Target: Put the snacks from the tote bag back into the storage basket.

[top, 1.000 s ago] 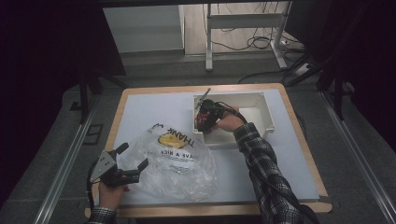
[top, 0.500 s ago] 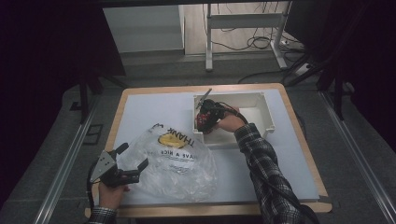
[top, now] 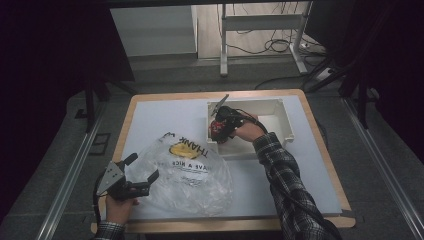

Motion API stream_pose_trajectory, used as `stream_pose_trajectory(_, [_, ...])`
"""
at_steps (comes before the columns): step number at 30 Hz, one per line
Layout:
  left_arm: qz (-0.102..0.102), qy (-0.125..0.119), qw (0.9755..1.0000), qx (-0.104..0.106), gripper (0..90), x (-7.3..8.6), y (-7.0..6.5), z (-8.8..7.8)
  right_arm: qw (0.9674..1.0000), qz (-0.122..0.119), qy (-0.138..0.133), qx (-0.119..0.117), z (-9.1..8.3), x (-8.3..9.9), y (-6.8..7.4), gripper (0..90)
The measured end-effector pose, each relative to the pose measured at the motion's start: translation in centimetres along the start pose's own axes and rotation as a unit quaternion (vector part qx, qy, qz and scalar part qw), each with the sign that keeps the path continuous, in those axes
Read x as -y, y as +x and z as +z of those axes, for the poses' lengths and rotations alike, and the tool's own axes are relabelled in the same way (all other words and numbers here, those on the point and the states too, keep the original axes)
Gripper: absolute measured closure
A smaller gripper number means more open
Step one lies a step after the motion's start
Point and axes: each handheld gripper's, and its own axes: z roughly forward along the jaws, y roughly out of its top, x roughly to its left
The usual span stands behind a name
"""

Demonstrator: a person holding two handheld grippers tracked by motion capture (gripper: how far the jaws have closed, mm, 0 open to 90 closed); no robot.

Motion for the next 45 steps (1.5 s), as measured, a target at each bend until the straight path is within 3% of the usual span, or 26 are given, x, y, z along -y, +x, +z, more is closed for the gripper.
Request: stream_pose_trajectory(45, [0.002, 0.002, 1.0, -0.001, 1.9, 0.0, -0.1, 0.0, 0.9981, -0.015, -0.056, 0.022, -4.3, 0.3, 1.4, 8.7])
